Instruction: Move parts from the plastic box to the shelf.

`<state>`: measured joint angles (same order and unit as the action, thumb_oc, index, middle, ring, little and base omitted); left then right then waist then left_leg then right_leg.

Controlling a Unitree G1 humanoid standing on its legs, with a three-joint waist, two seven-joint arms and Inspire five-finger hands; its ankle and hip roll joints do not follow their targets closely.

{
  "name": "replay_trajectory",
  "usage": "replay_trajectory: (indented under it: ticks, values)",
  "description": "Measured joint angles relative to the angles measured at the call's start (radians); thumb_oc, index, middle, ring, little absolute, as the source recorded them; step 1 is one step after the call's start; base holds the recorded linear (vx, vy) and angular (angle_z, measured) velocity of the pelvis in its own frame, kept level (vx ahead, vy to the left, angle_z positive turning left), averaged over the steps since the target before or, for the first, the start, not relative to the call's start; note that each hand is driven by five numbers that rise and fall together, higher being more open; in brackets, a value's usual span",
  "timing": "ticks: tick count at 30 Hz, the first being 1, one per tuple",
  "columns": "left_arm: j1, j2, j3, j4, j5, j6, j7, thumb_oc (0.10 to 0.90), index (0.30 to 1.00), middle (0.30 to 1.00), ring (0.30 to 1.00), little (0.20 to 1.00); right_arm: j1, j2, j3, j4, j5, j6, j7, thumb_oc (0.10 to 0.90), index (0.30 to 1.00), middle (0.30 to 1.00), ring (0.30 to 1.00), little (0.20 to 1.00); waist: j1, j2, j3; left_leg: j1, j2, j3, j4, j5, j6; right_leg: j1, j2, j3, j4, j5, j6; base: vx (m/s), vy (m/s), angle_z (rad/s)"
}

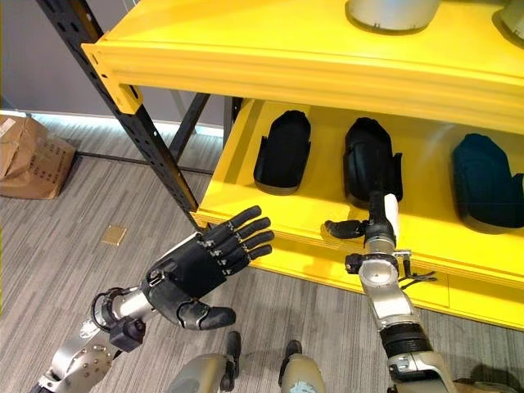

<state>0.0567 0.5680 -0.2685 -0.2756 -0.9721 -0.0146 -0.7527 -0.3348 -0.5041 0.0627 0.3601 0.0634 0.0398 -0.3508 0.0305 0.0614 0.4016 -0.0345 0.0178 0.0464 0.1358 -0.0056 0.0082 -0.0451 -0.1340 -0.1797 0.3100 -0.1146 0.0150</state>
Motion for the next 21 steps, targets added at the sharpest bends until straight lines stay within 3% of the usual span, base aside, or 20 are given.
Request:
replay_trajectory:
  ticks: [5,12,21]
  values:
    - [-0.005,-0.001,-0.001,0.0,0.003,0.009,0.002,0.9,1.0,1.0,1.0,1.0,-0.027,0.029,-0.003,-0.003,0.04,0.01,-0.039,0.9,1.0,1.0,1.0,1.0,-0.008,0.009,-0.005,-0.003,0.0,0.005,-0.001,-0.002,-0.003,-0.01,0.0,0.008,0.005,0.0,0.0,0.0,0.031,-0.04]
    - [-0.005,-0.004,-0.003,0.0,0.003,0.009,0.005,0.9,1.0,1.0,1.0,1.0,-0.031,0.026,-0.005,-0.003,0.058,0.009,-0.032,0.9,1.0,1.0,1.0,1.0,-0.014,0.044,-0.027,-0.004,0.0,0.007,-0.002,-0.002,-0.005,-0.013,-0.001,0.01,0.008,-0.001,-0.001,0.0,0.005,0.0]
    - [-0.005,-0.005,-0.004,0.0,0.003,0.011,0.006,0.9,1.0,1.0,1.0,1.0,-0.035,0.025,-0.004,-0.003,0.058,-0.008,-0.021,0.9,1.0,1.0,1.0,1.0,-0.025,0.048,-0.029,-0.004,-0.001,0.006,-0.003,-0.001,-0.005,-0.014,-0.001,0.01,0.009,-0.002,-0.003,0.0,0.0,0.0]
